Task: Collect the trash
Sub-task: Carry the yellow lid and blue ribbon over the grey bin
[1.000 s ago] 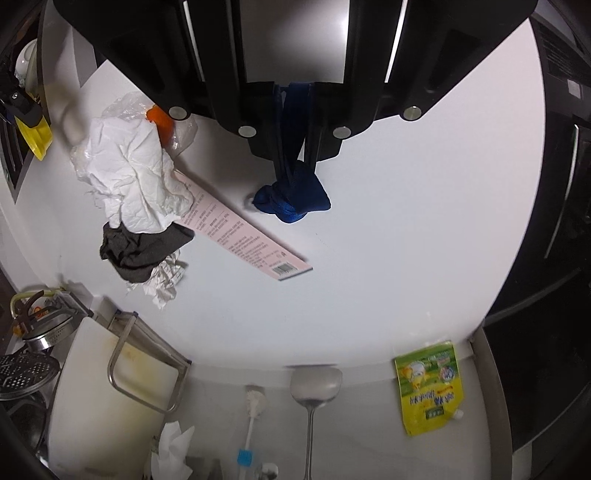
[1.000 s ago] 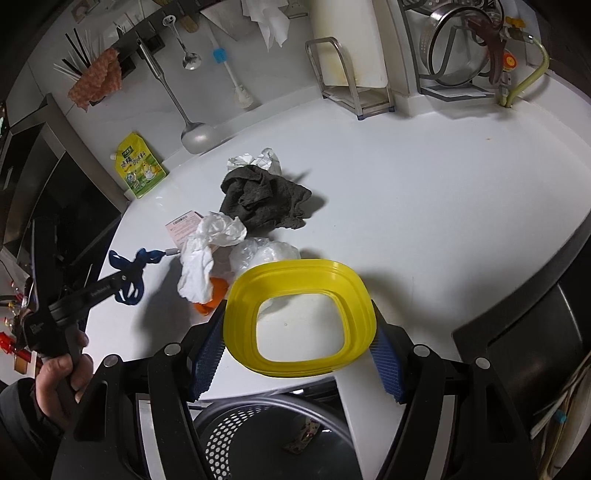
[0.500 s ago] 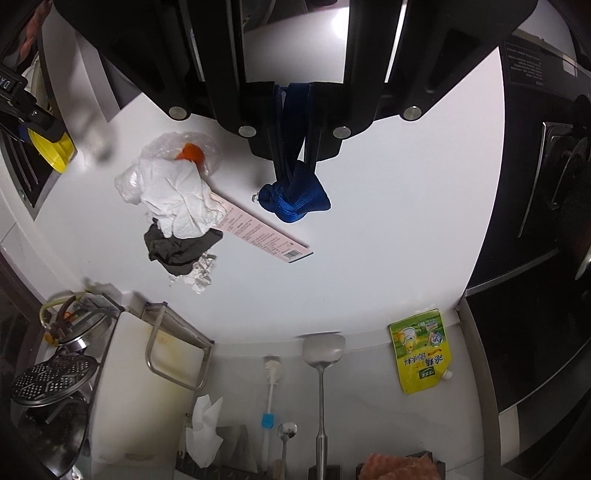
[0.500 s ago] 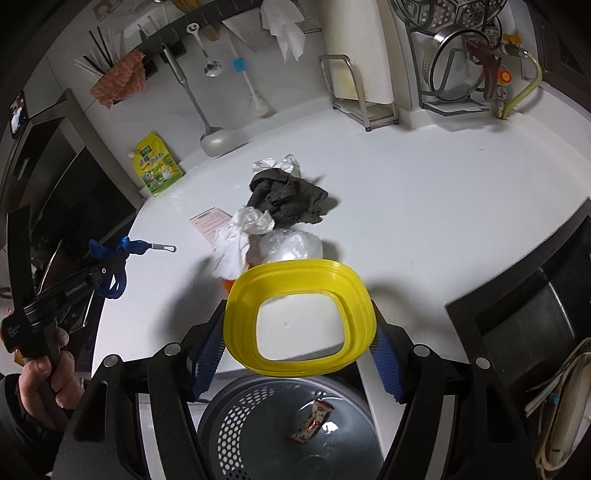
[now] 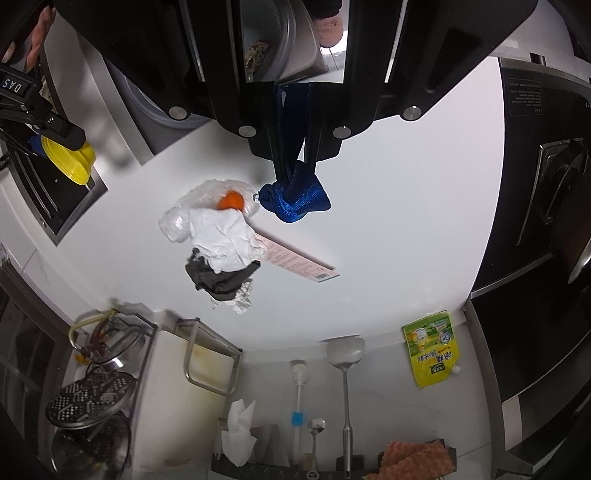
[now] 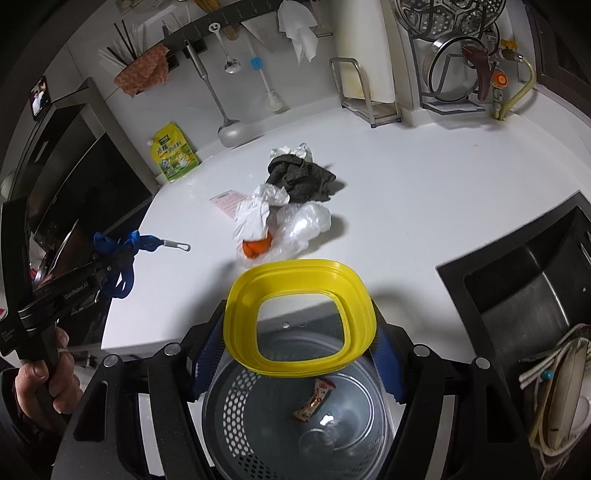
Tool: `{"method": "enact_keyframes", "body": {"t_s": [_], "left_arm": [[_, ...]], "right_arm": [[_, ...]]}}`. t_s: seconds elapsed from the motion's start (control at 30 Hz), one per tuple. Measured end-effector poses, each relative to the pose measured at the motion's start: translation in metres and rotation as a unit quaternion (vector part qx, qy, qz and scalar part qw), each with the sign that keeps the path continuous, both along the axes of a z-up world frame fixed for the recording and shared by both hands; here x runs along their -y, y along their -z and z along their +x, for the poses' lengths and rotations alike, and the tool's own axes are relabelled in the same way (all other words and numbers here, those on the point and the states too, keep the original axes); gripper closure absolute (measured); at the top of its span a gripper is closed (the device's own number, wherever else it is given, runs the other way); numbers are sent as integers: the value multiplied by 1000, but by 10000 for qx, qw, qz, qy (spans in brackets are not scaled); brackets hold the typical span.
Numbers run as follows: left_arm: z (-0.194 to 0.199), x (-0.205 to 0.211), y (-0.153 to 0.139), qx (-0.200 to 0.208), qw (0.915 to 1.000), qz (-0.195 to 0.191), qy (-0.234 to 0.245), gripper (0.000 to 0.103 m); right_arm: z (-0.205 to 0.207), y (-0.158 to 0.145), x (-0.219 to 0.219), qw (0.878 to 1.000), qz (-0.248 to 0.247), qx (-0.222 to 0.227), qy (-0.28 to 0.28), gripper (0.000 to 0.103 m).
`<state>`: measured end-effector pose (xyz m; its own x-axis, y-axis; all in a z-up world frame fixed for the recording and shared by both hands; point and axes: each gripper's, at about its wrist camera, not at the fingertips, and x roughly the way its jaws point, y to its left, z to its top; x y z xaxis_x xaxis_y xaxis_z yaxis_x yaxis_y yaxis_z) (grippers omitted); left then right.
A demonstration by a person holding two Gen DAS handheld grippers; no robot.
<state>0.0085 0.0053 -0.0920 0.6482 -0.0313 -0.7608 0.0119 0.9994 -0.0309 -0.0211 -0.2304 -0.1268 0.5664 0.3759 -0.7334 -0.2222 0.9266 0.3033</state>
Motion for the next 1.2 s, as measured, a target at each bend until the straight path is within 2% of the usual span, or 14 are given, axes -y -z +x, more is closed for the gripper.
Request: {"method": "enact_keyframes", "body": {"t_s": [0.47, 0.8, 1.2], "left_arm": [[-49, 38, 2, -11, 9993, -43, 384, 93], [-78, 60, 29, -411, 9973, -90, 605, 93], [-91, 69, 60, -903, 9937, -47, 662, 93]], "right_arm": [[-53, 1, 12, 9999, -124, -2, -114, 35], [-82, 22, 10, 9992, -195, -242, -269, 35], [-92, 55, 3, 9973, -320, -581, -310, 35]]}}
